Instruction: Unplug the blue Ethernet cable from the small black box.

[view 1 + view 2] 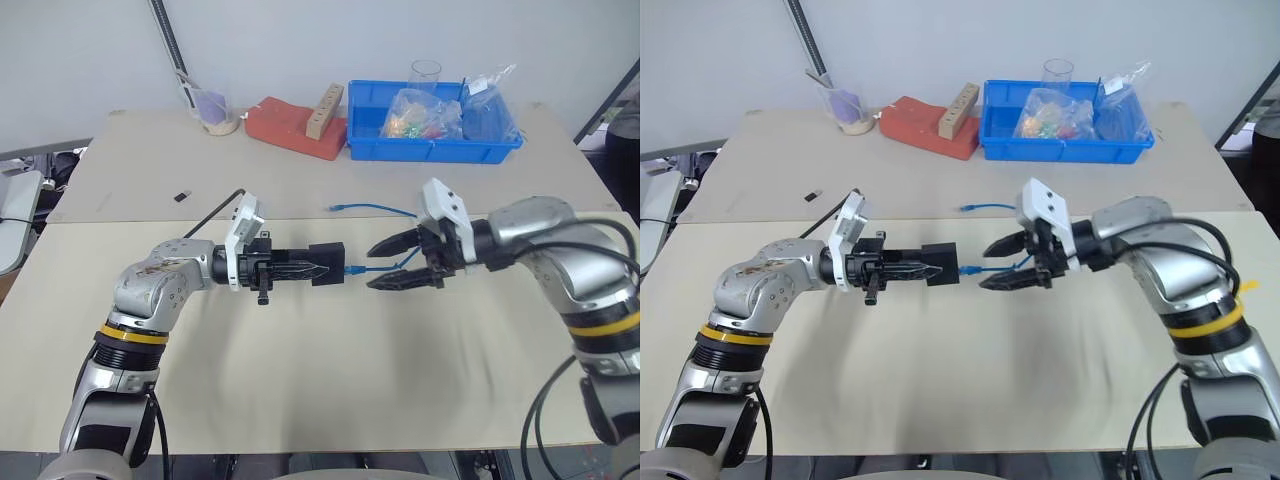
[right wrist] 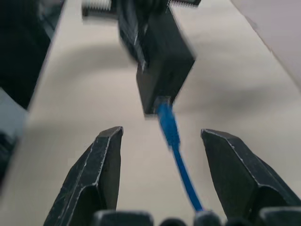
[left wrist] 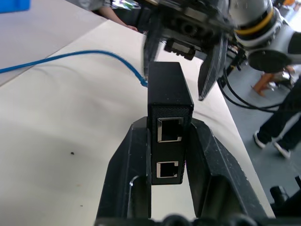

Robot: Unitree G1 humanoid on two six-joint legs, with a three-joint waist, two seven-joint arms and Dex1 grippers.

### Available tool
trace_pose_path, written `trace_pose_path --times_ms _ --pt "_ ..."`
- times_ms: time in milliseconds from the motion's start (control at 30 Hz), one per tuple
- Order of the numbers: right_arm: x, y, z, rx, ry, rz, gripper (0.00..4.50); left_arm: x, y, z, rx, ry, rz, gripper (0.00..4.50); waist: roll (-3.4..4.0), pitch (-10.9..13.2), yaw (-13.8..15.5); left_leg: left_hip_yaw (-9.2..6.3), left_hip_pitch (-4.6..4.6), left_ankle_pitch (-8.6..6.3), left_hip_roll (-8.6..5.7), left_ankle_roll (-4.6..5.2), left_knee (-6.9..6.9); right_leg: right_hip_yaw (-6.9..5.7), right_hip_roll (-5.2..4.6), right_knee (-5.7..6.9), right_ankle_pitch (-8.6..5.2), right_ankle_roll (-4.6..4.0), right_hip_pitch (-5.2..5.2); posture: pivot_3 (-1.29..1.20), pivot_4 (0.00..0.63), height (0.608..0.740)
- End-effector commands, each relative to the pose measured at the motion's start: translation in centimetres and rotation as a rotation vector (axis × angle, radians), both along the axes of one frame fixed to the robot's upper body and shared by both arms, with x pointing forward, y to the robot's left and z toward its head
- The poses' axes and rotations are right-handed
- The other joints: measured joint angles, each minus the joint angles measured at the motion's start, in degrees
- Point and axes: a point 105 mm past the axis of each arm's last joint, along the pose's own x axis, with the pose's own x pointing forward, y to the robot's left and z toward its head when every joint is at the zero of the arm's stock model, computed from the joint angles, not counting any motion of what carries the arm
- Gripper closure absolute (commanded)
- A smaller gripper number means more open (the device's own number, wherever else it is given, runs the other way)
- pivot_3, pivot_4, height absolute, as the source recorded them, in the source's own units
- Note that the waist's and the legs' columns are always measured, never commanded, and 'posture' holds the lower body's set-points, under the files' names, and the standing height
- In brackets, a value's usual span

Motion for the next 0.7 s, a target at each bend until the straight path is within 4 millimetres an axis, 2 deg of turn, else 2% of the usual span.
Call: trace_pose_path --times_ms 33,200,600,700 --pt "-0.1 0.2 1.3 0.03 0.016 -0.016 1.54 -0.3 -0.4 1.3 -0.022 -0.061 -0.03 3.99 0.0 0.0 0.2 0.0 -0.05 0.0 -0.01 0.0 0.0 -0.01 -0.01 0.0 0.0 0.0 -0.04 0.0 0.15 0.74" --pt "-0.5 0.3 0.6 -0.004 0.044 -0.003 1.54 -0.3 -0.5 1.5 -0.025 -0.07 -0.03 3.99 0.0 0.0 0.3 0.0 -0.09 0.0 -0.04 0.0 0.04 -0.01 -0.04 0.0 0.0 0.0 -0.07 0.0 0.15 0.74" --pt "-0.5 1.5 0.9 0.0 0.077 0.025 1.54 -0.4 -0.6 1.7 -0.02 -0.078 -0.048 3.99 0.0 0.0 -0.1 0.0 -0.08 0.0 -0.01 0.0 0.03 -0.01 0.0 0.03 0.0 0.0 -0.1 0.0 0.15 0.74" --pt "-0.6 1.5 0.5 -0.018 0.084 0.034 2.37 -0.4 -0.8 1.8 -0.024 -0.073 -0.05 3.99 0.0 0.0 -0.1 0.0 -0.08 0.0 -0.01 0.0 0.03 -0.01 0.0 0.02 0.0 0.0 -0.1 0.0 0.15 0.74"
